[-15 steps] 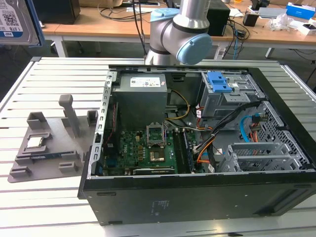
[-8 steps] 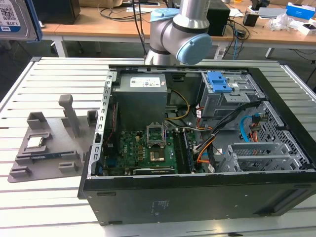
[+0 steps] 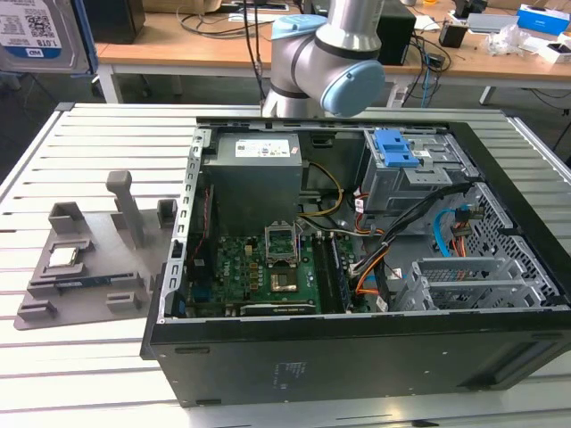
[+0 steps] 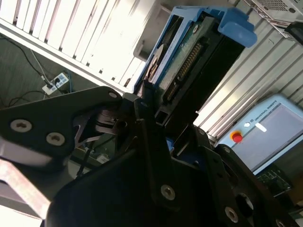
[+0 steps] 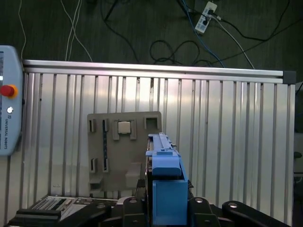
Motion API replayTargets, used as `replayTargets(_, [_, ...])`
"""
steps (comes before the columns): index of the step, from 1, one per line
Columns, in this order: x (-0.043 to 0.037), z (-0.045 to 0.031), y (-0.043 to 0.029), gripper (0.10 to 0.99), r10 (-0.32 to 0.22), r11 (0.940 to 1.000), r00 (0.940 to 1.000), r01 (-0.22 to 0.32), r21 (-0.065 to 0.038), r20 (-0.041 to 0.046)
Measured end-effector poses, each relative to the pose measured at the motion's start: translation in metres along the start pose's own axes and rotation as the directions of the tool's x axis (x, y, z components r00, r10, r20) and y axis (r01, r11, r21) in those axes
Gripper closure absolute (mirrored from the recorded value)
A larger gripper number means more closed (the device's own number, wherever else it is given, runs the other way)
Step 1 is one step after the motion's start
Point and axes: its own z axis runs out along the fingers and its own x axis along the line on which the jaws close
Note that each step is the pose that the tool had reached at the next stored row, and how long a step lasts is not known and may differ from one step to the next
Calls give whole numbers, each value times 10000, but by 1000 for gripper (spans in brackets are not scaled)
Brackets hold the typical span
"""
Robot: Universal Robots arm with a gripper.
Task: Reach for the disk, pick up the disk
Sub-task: 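Pick up the disk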
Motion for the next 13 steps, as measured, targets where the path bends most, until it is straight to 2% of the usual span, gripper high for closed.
replayTargets(3, [6,-6,-136,722,1,10000,10000,-1,-1,0])
replayTargets(7, [16,-15,-361,722,0,10000,10000,0,-1,0])
replayTargets(11, [21,-20,-491,722,0,10000,10000,0,-1,0])
replayTargets(13, [26,-23,-588,722,-1,10000,10000,1,-1,1])
